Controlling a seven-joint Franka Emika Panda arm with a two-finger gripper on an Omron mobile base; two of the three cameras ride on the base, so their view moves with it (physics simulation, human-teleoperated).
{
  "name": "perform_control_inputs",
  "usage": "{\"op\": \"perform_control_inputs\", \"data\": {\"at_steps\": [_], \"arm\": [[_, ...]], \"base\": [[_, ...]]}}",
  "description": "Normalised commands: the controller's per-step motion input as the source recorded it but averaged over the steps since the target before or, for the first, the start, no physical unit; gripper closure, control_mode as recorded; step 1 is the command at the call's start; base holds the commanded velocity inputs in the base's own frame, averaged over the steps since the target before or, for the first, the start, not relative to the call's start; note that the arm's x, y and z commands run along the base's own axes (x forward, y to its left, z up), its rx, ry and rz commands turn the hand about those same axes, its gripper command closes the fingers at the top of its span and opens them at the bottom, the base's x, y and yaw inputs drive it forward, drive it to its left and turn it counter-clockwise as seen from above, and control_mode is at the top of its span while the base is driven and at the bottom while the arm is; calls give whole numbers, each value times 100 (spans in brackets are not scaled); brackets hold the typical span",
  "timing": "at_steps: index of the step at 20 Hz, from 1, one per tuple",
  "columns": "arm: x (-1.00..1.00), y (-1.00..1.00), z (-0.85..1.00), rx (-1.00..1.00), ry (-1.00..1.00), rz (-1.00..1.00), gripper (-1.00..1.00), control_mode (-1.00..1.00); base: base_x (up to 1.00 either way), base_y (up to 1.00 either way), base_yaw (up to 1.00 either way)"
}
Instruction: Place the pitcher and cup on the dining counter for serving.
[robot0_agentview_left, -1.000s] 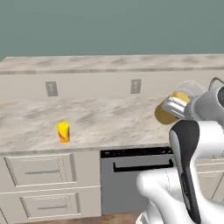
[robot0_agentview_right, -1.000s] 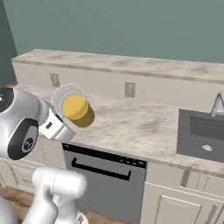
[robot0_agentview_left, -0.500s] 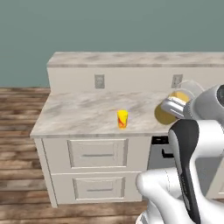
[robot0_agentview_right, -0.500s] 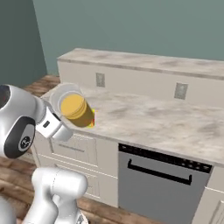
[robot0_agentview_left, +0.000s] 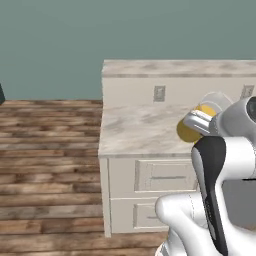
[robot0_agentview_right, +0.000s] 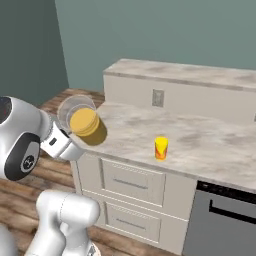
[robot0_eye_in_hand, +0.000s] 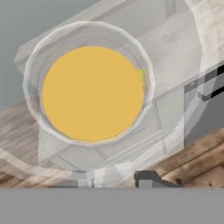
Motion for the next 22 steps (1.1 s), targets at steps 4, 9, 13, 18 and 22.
{"op": "perform_control_inputs", "data": {"at_steps": [4,9,13,18,22], "arm": [[0,0,0,0,0,0,100,100],[0,0,0,0,0,0,100,100],[0,0,0,0,0,0,100,100],[0,0,0,0,0,0,100,100],[0,0,0,0,0,0,100,100]], "base": [[27,100,0],[34,100,0],[81,100,-11],[100,100,-39],[100,100,-44]]}}
